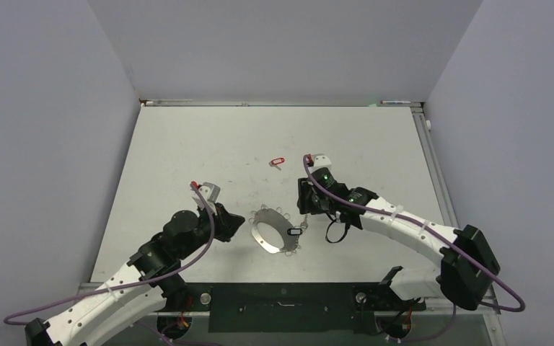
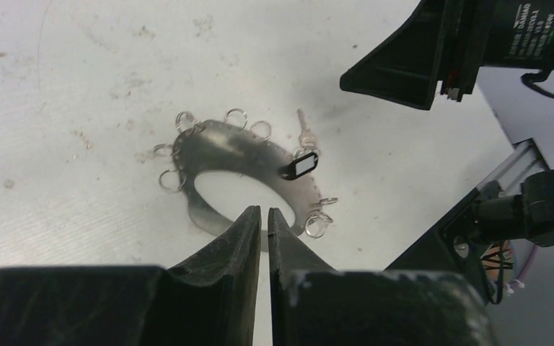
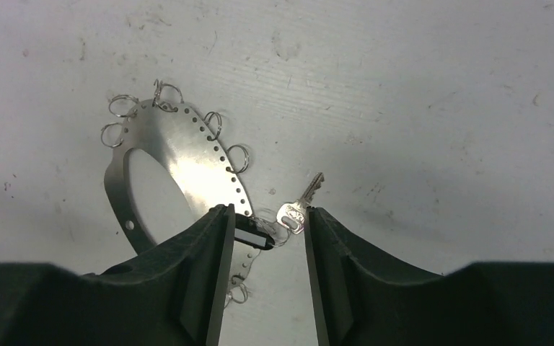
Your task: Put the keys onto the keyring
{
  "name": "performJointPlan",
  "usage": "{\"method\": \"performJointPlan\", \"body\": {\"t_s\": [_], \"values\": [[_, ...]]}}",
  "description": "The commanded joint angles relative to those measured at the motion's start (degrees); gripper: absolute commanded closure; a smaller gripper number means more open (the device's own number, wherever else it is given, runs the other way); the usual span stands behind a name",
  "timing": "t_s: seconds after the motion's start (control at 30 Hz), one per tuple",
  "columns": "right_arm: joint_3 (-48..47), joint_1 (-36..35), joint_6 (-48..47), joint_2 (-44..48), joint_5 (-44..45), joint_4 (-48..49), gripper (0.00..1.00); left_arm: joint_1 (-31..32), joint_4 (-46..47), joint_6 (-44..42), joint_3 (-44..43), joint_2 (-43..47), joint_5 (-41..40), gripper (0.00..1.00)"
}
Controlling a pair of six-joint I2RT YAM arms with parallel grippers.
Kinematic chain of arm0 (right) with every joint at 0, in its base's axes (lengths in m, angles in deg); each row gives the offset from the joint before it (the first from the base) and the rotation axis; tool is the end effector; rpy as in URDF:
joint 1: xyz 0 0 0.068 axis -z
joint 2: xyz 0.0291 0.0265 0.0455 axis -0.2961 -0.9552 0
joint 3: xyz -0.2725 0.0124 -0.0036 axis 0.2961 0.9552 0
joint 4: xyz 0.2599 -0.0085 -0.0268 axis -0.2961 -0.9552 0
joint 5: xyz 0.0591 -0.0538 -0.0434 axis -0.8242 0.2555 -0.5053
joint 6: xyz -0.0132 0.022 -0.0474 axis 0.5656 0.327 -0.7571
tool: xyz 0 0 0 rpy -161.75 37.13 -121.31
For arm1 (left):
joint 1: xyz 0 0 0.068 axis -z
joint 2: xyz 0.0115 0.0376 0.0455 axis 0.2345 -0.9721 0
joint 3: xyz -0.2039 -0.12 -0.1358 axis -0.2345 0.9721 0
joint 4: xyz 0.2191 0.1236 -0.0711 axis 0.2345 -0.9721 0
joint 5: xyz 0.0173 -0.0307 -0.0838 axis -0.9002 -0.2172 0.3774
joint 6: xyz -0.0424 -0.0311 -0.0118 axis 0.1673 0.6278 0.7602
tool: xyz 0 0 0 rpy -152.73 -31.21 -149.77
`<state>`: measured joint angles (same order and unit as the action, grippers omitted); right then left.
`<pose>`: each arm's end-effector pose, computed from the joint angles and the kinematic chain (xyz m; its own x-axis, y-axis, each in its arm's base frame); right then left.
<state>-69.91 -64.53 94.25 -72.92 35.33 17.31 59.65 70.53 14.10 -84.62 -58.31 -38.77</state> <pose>0.1826 0.1920 0.2470 -0.7691 -0.0478 -0.6373 -0.3108 0.8993 0.3076 0.0985 -0.0989 0.2494 -0.5077 -0.2239 -0.8319 0.4778 0.7303 -0.4882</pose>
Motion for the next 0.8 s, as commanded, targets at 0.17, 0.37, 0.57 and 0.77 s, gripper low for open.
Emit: {"method": "performJointPlan", "body": {"t_s": [0.17, 0.37, 0.57, 0.77], "values": [[-7.4, 3.2, -6.5, -16.7, -17.2, 7.4, 0.6, 0.4, -9.5, -2.8, -10.7, -3.5, -1.7, 0.88], [-9.6, 5.9, -6.9, -22.7, -23.2, 10.7, 0.62, 0.3, -16.8, -16.1, -14.3, 1.0, -3.2, 0.71], [-11.6, 8.0, -7.1, -27.7, -26.8, 12.2, 0.64, 0.2, -12.6, -16.4, -10.6, 6.1, -2.4, 0.56], [-12.8, 8.6, -6.9, -31.0, -27.9, 13.1, 0.66, 0.1, -13.1, -16.5, -10.7, 5.2, -2.3, 0.53]]}}
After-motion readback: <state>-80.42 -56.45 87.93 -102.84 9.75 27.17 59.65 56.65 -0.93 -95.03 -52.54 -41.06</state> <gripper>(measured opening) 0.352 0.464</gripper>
